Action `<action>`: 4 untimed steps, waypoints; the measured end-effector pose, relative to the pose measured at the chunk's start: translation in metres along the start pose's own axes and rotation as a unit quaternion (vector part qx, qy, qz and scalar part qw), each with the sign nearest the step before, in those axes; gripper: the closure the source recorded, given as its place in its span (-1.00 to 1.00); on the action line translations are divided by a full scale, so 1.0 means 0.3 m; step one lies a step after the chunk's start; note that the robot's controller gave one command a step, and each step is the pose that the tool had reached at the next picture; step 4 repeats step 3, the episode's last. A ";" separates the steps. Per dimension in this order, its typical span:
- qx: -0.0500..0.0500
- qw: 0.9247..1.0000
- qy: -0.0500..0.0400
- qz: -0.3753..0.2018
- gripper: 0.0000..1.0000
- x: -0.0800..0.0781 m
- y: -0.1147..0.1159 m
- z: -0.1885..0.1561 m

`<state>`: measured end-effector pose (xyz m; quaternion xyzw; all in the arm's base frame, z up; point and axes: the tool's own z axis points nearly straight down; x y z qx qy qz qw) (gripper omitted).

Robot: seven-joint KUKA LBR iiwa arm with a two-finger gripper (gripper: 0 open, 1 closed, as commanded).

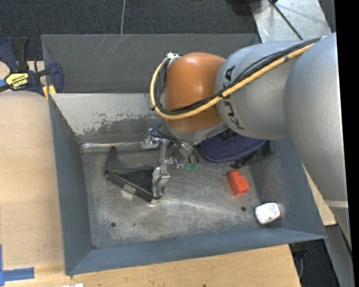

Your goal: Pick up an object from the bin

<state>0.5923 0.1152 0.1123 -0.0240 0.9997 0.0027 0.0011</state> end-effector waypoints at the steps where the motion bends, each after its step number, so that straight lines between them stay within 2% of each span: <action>1: 0.001 0.999 0.004 0.034 -1.00 0.001 -0.005 0.010; 2: 0.001 0.999 0.001 0.035 1.00 -0.006 -0.004 -0.001; 3: 0.003 0.999 -0.001 0.048 1.00 -0.078 -0.034 -0.404; 4: 0.003 0.999 -0.001 0.048 1.00 -0.078 -0.034 -0.404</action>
Offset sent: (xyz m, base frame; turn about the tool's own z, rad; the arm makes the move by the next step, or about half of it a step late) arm 0.0027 0.0096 -0.0423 0.2053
